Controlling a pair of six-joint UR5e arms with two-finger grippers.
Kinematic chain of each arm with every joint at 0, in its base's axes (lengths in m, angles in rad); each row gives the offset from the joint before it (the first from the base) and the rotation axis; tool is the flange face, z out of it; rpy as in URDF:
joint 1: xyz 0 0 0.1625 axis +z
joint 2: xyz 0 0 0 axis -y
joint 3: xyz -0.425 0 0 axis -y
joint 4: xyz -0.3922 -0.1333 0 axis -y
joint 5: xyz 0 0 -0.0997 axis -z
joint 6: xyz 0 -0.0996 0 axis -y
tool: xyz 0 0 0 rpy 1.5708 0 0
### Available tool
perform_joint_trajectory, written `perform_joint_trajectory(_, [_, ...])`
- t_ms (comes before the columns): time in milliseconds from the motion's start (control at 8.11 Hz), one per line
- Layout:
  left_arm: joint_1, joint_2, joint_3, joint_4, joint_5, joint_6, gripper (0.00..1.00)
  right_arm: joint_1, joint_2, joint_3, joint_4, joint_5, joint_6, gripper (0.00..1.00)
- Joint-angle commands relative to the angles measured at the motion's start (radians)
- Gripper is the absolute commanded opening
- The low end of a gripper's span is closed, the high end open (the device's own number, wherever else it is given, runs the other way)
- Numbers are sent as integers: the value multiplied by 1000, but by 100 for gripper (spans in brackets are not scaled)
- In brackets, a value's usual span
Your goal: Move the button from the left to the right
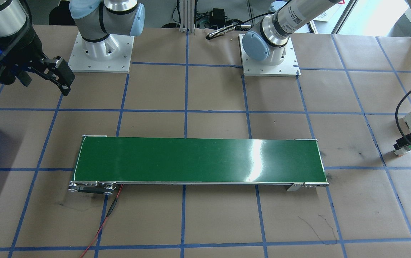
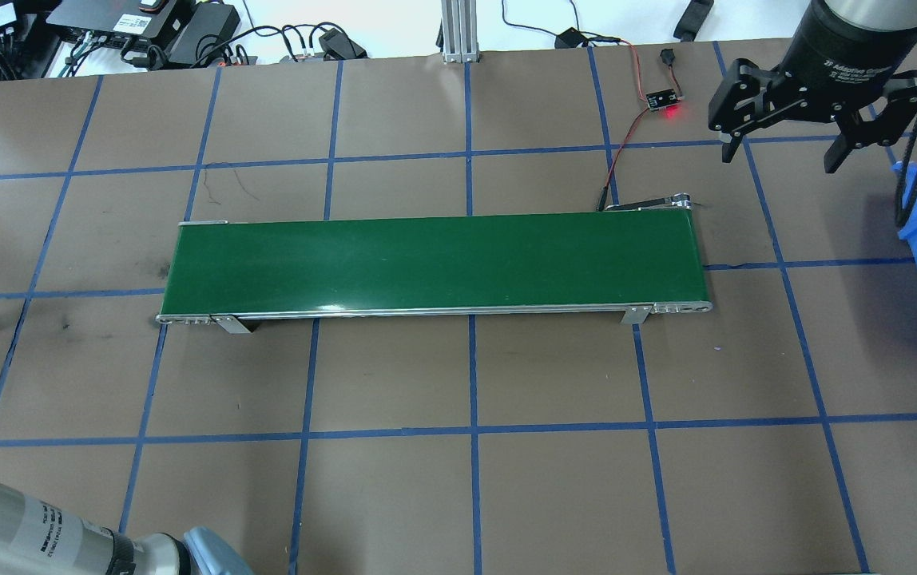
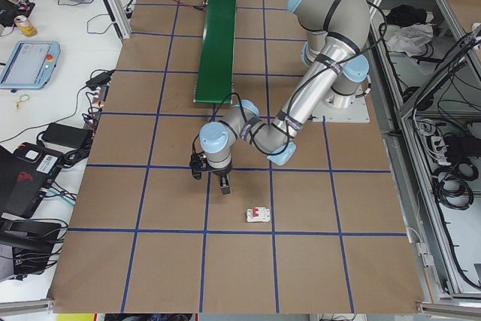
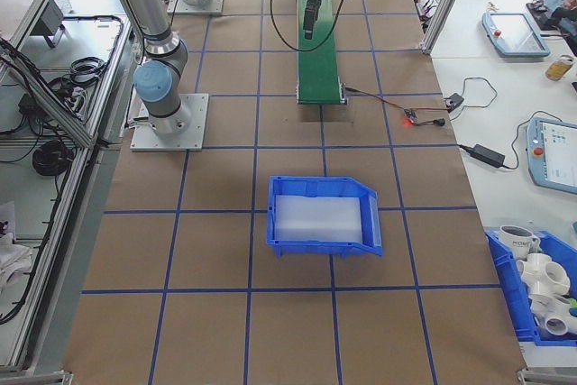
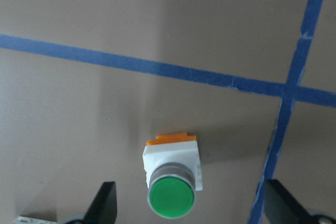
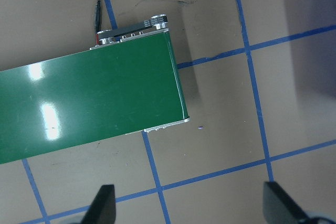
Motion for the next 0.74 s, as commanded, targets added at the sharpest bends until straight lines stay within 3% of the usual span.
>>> perform_joint_trajectory(0, [3,-43,-3,47,6,-3,100,0,0,3,0,0,0,100])
perform_joint_trajectory(123, [11,-44,0,48,1,-3,92,0,0,3,0,0,0,100])
perform_joint_trajectory(247, [11,-52,0,48,-1,-5,91,0,0,3,0,0,0,100])
perform_joint_trajectory(370, [11,-56,0,48,-2,-5,70,0,0,3,0,0,0,100])
perform_joint_trajectory(493, [12,-57,-1,47,-5,-6,24,0,0,3,0,0,0,100])
perform_joint_trajectory(616, [12,-58,-3,47,-7,-9,0,0,0,3,0,-5,0,100])
